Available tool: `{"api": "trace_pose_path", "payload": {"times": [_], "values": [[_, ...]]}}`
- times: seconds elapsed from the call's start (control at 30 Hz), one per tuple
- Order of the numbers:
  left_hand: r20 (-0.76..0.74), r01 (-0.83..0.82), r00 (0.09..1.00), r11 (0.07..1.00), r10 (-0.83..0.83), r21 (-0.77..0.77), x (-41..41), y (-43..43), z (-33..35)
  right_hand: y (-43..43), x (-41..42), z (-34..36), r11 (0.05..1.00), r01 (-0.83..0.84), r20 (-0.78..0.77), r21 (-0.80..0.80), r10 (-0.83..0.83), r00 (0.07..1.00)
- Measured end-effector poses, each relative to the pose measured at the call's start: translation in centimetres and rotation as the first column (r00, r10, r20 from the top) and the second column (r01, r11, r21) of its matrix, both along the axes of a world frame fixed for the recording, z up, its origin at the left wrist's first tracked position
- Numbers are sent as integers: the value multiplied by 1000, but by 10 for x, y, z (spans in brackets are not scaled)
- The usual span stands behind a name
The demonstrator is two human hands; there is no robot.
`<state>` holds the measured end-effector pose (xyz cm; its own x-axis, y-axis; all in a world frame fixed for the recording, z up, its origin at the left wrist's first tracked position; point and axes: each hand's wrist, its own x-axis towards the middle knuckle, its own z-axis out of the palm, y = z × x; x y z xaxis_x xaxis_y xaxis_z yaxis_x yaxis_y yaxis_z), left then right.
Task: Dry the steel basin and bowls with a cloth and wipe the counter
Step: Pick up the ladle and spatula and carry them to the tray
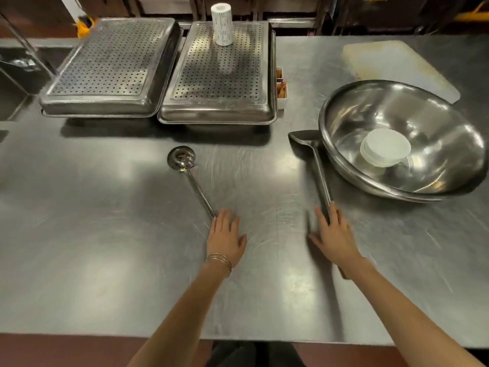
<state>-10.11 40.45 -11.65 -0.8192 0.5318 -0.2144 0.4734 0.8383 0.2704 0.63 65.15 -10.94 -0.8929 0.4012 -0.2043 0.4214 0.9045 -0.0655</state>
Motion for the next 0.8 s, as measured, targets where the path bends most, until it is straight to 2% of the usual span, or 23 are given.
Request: {"api": "trace_pose_path", "payload": {"times": [0.13, 0.2, 0.27, 0.3, 0.4, 0.5, 0.57, 0.63, 0.7, 0.8], "values": [[-42, 57, 997, 995, -61, -84, 4, -8, -16, 2, -5, -14, 996, -6, -44, -87, 2, 999], [-42, 95, 994, 992, -98, -80, 8, -12, -20, -2, -3, -15, 984, -9, -165, -176, -21, 986], [-38, 134, 990, 989, -136, -56, 13, -17, -22, -14, 0, -14, 959, -51, -201, -278, -6, 979], [-39, 151, 988, 988, -153, -40, 16, -20, -24, -18, 1, -16, 957, -86, -249, -277, 15, 968], [-57, 187, 981, 982, -187, -8, 26, -35, -25, -34, 8, -21, 933, -55, -297, -355, -57, 953], [-92, 262, 961, 965, -259, 13, 36, -54, -27, -55, 25, -22, 930, -33, -305, -366, -86, 948], [-128, 307, 945, 951, -301, 38, 44, -69, -29, -69, 40, -24, 959, -119, -349, -259, 22, 937], [-171, 316, 938, 947, -302, 63, 51, -80, -27, -80, 49, -22, 965, -118, -338, -235, 32, 941], [-217, 221, 955, 972, -200, 77, 53, -79, -24, -87, 45, -19, 963, -41, -331, -265, -51, 942], [-149, -119, 980, 990, 129, 75, 43, -58, -15, -88, 24, -16, 955, 55, -306, -290, -147, 941]]}}
